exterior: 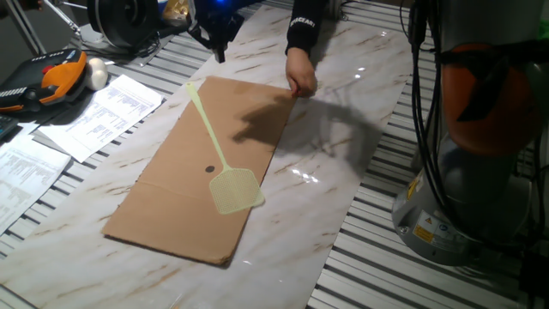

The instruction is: Swat with a flyswatter

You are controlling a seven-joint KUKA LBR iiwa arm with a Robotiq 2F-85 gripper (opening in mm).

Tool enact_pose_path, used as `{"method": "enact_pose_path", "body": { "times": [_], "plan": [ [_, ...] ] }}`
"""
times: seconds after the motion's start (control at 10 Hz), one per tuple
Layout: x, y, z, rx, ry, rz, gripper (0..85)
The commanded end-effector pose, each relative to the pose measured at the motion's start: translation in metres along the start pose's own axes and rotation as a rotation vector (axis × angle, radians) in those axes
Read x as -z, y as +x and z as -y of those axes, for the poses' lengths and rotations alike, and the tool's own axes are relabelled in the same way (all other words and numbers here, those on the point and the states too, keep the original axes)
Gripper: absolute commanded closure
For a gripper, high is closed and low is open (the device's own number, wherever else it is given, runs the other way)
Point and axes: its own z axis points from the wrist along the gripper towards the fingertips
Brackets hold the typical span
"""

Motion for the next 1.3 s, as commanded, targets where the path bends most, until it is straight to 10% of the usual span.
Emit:
{"method": "enact_pose_path", "body": {
  "times": [0.0,1.2],
  "plan": [
    [-0.0005,-0.0003,-0.0006,-0.002,0.000,-0.001,85.0],
    [-0.0002,-0.0003,0.0001,0.018,0.026,-0.041,85.0]
  ]
}}
